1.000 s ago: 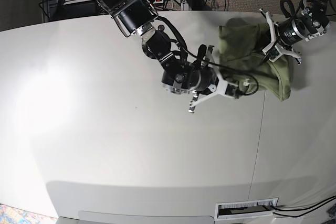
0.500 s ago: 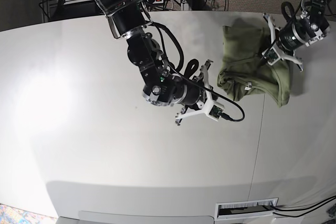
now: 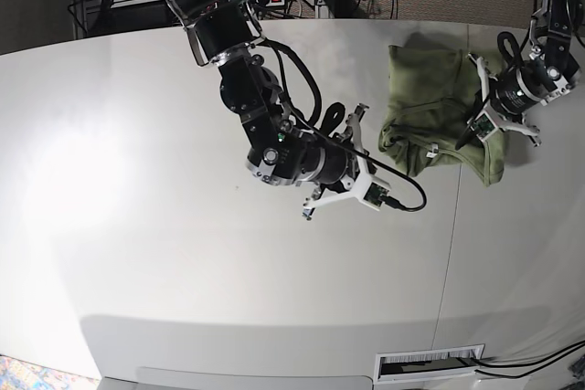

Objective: Fold the T-shirt properly
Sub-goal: 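Press and smooth the folded shirt with both grippers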

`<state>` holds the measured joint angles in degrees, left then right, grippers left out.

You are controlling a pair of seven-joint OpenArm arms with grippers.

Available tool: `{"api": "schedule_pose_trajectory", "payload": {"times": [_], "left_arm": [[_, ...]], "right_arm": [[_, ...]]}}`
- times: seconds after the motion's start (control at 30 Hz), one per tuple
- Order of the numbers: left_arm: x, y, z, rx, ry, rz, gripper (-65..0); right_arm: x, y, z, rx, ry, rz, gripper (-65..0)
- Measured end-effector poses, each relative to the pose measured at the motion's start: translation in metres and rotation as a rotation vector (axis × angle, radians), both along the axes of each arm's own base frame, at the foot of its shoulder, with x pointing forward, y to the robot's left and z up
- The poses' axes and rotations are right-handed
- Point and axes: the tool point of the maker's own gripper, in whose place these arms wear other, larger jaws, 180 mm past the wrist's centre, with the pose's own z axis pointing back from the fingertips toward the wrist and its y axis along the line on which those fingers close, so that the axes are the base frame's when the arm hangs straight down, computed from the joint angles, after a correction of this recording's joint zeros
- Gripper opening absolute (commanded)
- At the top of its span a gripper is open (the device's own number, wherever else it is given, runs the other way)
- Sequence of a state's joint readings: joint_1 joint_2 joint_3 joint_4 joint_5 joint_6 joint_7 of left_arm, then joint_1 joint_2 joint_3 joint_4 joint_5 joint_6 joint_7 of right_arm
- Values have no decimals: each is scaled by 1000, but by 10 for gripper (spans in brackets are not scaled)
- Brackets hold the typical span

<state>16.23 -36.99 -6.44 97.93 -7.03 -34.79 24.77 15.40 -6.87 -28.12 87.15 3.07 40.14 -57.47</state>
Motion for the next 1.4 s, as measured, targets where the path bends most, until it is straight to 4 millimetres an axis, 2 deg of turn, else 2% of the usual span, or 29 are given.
{"api": "schedule_pose_trajectory", "payload": {"times": [0.13,0.33,0.4,0.63,0.8,0.93,1.1,1.2,1.3,1.4], "left_arm": [[-8,-12,11,-6,71,10,-650],[-8,-42,50,-45,43,-26,-650],[-14,-50,54,-68,75,-31,-650],[-53,-60,28,-188,159,-12,-650],[-64,-43,-3,-233,181,56,-650],[-55,-37,-14,-284,156,56,-650],[-26,-42,-17,-344,116,76,-650],[-12,-45,-16,-356,99,74,-650],[2,-45,-15,-330,63,66,-650],[12,-43,-13,-343,35,71,-650]], "right_arm": [[1,-2,0,3,-4,-1,-650],[2,-11,-5,-18,-5,-6,-650],[2,-10,-5,-16,-5,-6,-650],[2,-11,-5,-19,-3,-6,-650],[1,-14,-8,-41,7,-9,-650],[1,-16,-7,-56,7,-11,-650],[4,-14,13,-36,-48,-11,-650],[3,-17,11,-55,-40,-14,-650],[2,-29,4,-44,-10,-44,-650],[6,-50,-1,-24,25,-103,-650]]}}
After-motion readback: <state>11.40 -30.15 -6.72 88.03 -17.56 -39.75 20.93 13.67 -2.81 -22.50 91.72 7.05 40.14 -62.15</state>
